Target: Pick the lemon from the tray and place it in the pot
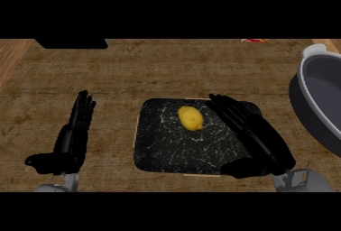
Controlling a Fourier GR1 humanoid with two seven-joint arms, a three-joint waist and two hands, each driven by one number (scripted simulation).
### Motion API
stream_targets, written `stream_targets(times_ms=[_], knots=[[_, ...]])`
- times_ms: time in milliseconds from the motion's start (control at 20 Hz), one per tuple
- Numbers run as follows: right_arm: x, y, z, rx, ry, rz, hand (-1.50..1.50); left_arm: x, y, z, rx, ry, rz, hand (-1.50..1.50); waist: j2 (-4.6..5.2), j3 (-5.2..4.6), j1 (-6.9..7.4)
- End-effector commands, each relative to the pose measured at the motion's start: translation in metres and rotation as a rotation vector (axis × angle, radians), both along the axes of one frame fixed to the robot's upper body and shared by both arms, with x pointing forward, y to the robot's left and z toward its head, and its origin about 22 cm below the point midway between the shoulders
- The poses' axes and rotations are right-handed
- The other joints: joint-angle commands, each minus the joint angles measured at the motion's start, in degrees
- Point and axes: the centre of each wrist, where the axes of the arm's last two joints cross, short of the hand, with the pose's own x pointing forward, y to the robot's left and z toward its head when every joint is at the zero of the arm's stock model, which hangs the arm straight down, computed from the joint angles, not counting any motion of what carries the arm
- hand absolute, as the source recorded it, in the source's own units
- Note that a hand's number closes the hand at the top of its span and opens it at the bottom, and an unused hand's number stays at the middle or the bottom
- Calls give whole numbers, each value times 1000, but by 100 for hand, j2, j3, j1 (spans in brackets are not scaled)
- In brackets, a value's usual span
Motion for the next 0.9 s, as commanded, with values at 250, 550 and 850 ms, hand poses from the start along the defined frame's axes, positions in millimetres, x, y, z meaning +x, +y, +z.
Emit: stream_targets(times_ms=[250, 550, 850], knots=[[21, 43, -7, -170, 99, -92, -150, -9, -7, 3, 7, -7, 3, 0, 3, 6, 21], [25, 43, -44, -150, 138, -55, -150, -2, 2, -4, 3, 6, 1, 0, 7, 7, -11], [31, 36, -56, -182, 129, -74, -150, 3, -3, -5, -12, 14, 0, 0, 5, 7, -24]])
